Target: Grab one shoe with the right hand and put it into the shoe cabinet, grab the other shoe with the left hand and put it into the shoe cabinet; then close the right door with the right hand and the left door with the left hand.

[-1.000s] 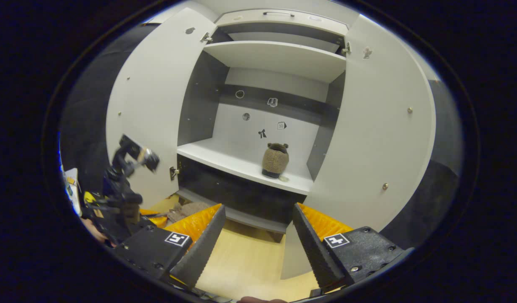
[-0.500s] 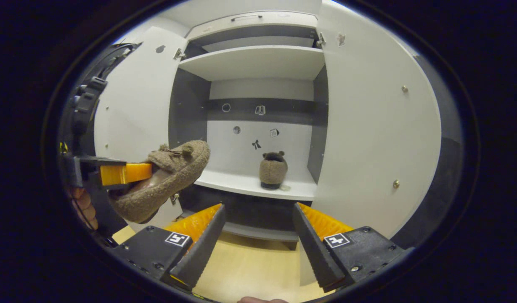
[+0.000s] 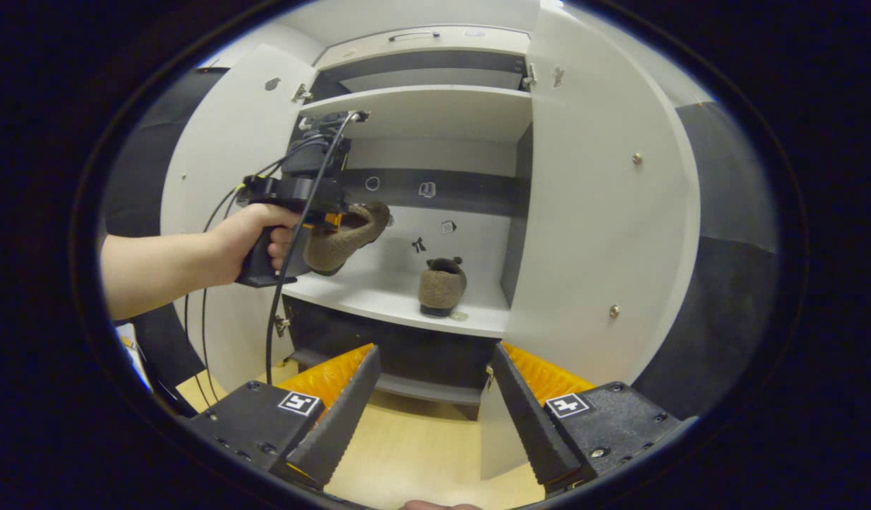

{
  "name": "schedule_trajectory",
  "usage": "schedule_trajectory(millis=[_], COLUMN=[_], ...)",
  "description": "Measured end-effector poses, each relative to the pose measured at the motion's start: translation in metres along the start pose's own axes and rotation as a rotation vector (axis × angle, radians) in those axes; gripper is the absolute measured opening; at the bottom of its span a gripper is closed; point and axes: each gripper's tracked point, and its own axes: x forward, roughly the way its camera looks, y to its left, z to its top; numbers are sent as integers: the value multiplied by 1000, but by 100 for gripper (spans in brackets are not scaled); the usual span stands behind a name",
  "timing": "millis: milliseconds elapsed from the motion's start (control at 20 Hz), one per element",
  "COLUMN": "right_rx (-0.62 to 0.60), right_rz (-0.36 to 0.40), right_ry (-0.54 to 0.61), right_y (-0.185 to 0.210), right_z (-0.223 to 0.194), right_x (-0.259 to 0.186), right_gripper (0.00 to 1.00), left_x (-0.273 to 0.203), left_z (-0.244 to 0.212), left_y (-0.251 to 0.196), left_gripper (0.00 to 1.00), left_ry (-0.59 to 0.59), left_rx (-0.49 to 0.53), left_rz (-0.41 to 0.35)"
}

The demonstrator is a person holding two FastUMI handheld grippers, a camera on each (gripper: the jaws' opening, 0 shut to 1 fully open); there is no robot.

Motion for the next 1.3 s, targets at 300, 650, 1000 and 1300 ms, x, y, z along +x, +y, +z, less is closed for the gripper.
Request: schedule_trajectory(millis=[300, 650, 1000, 1300], right_rx=[12, -24, -58, -51], right_rz=[-42, -33, -22, -13], right_ry=[0, -73, -164, -192], right_y=[-13, -8, 5, 15], right_z=[-2, 28, 59, 70], right_x=[0, 7, 11, 10], right_gripper=[100, 100, 100, 100], left_x=[34, -44, -169, -231], left_z=[-49, 44, 28, -43], left_y=[-7, -2, -7, -8], left_gripper=[17, 51, 79, 87], left_ry=[128, -274, -496, -448], left_rx=[-55, -50, -10, 44], left_rz=[-46, -62, -117, -42])
